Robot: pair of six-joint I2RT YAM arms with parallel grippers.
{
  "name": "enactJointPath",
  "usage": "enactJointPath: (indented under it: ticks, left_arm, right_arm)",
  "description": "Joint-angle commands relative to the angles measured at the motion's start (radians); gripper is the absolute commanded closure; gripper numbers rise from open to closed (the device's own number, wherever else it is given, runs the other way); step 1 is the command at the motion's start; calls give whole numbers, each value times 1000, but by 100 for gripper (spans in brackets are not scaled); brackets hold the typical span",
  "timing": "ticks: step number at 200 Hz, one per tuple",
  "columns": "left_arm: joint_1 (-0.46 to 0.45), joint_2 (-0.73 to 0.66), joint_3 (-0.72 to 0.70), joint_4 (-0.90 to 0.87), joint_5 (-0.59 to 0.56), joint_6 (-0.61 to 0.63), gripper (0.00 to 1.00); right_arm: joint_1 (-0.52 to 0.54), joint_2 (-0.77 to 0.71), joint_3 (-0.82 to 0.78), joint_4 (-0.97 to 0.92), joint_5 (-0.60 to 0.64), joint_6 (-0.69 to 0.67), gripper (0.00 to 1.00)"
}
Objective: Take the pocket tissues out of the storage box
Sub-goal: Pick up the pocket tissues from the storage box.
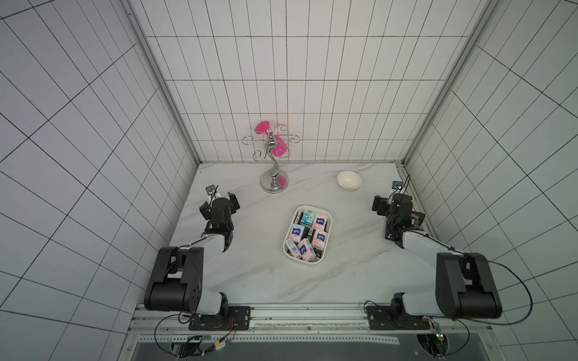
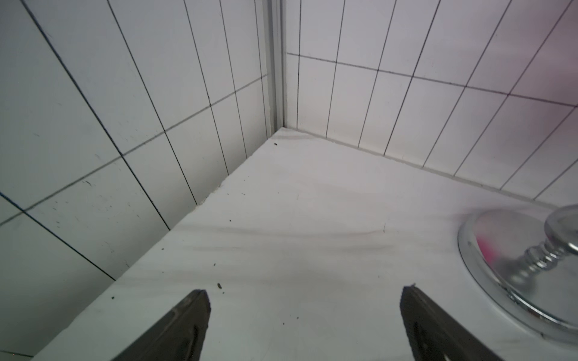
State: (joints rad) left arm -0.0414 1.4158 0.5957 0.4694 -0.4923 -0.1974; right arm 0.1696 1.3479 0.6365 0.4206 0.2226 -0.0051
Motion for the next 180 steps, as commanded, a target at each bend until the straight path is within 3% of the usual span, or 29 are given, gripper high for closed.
enactJointPath:
  ticks: [1, 10, 34, 66, 104, 144, 180]
  left_arm:
    - [-53, -103, 98, -197, -257, -39, 2]
    - [-88, -147, 141, -256, -313, -49, 1]
    - [-189, -213, 344, -656, -350, -190, 2]
    - [-254, -180, 601, -1111, -202, -404, 2]
    - [-282, -261, 490, -1078, 3, -460, 2]
    - [-438, -300, 381, -1094, -145, -499, 2]
    - [-443, -268, 343, -1137, -179, -551, 2]
  right_arm:
    - [123, -45, 113, -235, 51, -54, 6]
    - [169, -54, 164, -323, 50, -46, 6]
    - [269, -80, 288, -512, -42, 20, 6]
    - [394, -62, 404, -718, -142, 70, 6]
    - [575, -21, 418, -833, -168, 93, 9]
    - [838, 7, 390, -861, -77, 151, 12]
    - [1009, 93, 413, -817, -13, 226, 18]
